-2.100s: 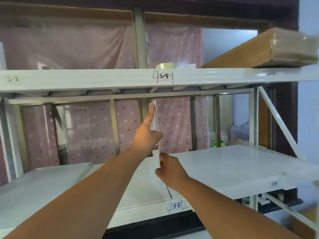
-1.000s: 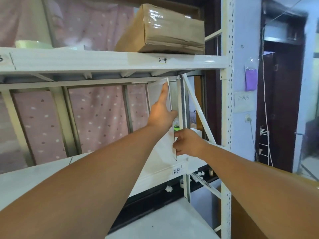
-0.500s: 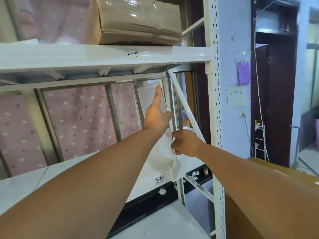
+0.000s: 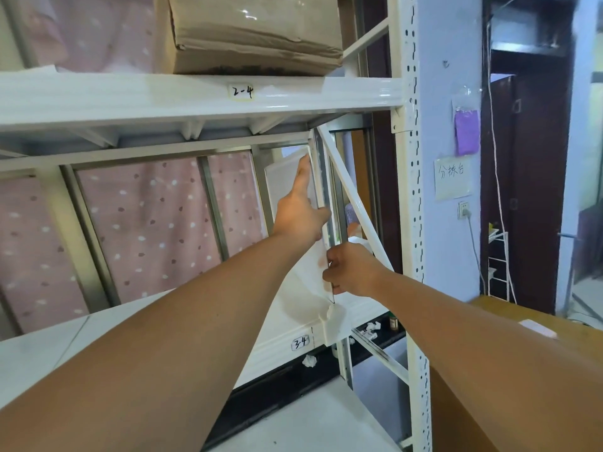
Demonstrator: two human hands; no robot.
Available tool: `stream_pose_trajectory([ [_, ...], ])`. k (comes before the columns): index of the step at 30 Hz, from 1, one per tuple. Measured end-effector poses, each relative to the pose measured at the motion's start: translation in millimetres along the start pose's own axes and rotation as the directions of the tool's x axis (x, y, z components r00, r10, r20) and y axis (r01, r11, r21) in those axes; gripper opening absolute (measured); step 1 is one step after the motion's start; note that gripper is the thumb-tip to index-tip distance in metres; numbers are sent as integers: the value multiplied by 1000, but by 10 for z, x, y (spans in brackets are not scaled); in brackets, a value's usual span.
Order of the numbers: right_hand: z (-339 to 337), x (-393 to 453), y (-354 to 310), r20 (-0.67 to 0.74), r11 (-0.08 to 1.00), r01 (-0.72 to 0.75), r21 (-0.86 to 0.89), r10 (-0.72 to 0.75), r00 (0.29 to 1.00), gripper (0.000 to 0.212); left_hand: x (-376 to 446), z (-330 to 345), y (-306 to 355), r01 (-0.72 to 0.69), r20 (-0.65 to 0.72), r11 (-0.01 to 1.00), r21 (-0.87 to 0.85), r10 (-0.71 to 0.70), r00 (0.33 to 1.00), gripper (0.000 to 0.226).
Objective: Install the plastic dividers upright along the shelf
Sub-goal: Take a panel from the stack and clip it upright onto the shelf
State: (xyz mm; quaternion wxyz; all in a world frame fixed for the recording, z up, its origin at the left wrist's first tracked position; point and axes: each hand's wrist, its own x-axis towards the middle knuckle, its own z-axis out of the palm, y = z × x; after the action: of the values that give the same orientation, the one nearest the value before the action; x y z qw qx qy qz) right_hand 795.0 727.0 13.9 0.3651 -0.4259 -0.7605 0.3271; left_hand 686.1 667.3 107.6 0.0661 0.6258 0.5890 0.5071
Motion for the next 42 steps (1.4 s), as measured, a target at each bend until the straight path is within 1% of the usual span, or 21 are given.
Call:
stream_pose_trajectory([
  [3,6,-8,2,-24,997,18,-74,-19,1000,6,6,29,1,-1,-8,1000,19,2,1000,106],
  [7,18,-45,-13,-32,989,43,-143,-48,998,11,-19,53,-9,1,-41,1000,31,1,999,105],
  [12,50,-90,-9,-59,967,82,-240,-99,993,8,-68,3,-26,-4,-35,999,39,6,999,106],
  [14,59,-114,-18,-69,960,88,-265,-110,991,10,-89,-4,-16,-4,-30,999,50,5,1000,106],
  [19,47,-164,9,-97,968,57,-244,-83,992,19,-113,74,40,-25,-9,996,89,25,1000,105],
  [22,56,-194,24,-103,964,53,-262,-83,991,16,-132,112,44,-30,-23,994,108,32,999,106],
  [25,65,-197,16,-96,961,53,-272,-82,992,13,-138,97,38,-23,-12,996,86,24,1000,105],
  [31,93,-210,39,-121,966,34,-255,-67,990,27,-158,133,80,-31,-6,992,119,32,999,105],
  [33,101,-218,57,-119,965,35,-261,-68,991,25,-160,144,82,-28,-4,993,118,29,1000,104],
  [35,100,-218,68,-115,964,34,-265,-67,991,16,-160,155,79,-30,-2,993,116,31,1000,103],
  [36,104,-223,81,-116,965,35,-260,-67,991,15,-159,159,75,-32,1,993,117,32,999,103],
  [39,145,-255,131,-120,964,38,-262,-72,990,25,-197,191,52,-27,-4,987,157,27,1000,104],
  [42,170,-266,204,-124,966,35,-257,-69,990,22,-235,235,5,-27,-11,984,178,30,999,102],
])
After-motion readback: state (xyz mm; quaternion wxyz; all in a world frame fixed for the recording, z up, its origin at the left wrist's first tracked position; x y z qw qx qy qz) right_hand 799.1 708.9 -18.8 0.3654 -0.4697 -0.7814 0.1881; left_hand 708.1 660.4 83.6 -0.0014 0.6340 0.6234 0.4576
